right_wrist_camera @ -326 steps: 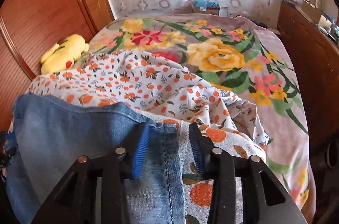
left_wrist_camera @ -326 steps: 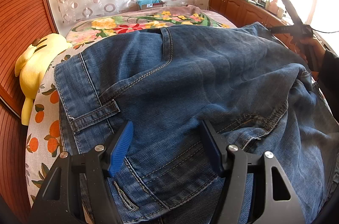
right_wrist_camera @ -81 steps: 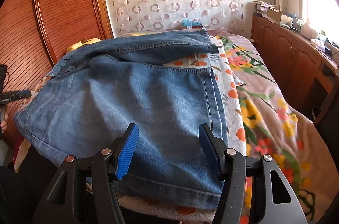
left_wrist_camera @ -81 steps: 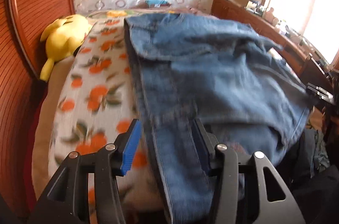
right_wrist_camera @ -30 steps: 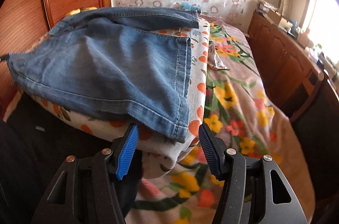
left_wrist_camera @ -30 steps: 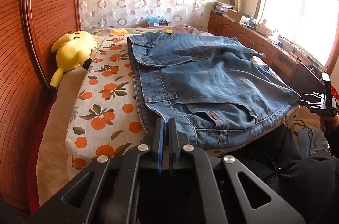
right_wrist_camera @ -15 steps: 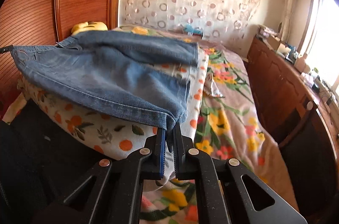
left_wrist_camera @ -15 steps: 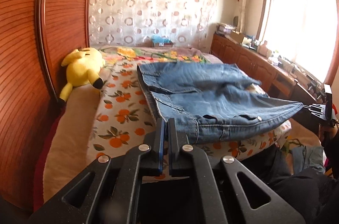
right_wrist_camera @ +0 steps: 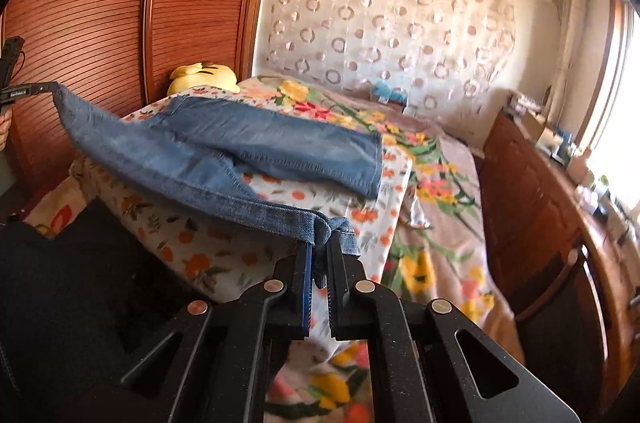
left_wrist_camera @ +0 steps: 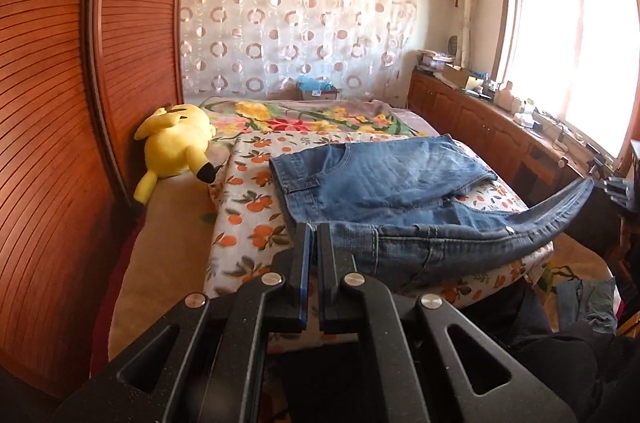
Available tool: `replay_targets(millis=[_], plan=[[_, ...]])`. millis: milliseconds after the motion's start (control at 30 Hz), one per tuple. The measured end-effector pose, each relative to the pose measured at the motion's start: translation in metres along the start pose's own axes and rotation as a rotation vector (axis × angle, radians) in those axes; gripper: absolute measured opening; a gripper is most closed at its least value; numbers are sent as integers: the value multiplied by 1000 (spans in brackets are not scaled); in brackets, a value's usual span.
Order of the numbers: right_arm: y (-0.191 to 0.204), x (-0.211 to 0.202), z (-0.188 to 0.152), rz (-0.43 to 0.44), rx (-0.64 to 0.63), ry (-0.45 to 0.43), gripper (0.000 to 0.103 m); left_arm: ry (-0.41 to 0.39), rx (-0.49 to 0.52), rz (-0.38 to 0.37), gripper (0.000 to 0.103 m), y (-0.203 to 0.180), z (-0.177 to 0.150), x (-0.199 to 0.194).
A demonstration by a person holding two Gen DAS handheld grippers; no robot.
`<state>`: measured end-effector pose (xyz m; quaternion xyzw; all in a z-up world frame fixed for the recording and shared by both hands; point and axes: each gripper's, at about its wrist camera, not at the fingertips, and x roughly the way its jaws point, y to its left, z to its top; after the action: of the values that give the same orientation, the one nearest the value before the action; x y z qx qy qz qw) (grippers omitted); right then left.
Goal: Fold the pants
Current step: 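Grasp the jeans hem with the right tool and lift it, then fold the lifted jeans over with the right tool and open it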
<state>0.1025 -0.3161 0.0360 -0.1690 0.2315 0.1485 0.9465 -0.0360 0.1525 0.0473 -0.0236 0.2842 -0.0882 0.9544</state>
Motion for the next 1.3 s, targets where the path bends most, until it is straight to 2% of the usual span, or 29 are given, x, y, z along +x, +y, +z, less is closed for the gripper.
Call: replay_targets(millis=[133,367,500,633,833,1000,1133,1300], plan=[[-14,28,24,-48,-29,-30,6,-40,7,-2,3,-1,27,22],[-41,77,71,-122,-37,-91,6,-98,32,9,3,5,97,81],[-47,126,89,-140,-54,-60,6,-56,34,23,3,14,124,137],[-47,172,103,-141,-46,-2,6,-16,16,28,3,24,135,179],[-49,176,122,-128,-34,10,6,-50,8,-3,3,32,151,178],[-77,203,157,-117,-22,32,6,-5,-21,-9,3,48,167,224],[-93,271,168,-108,-26,142,6,93,-15,22,3,59,161,282],[-96,362,153,-86,1,270,6,191,-14,36,3,66,140,333]])
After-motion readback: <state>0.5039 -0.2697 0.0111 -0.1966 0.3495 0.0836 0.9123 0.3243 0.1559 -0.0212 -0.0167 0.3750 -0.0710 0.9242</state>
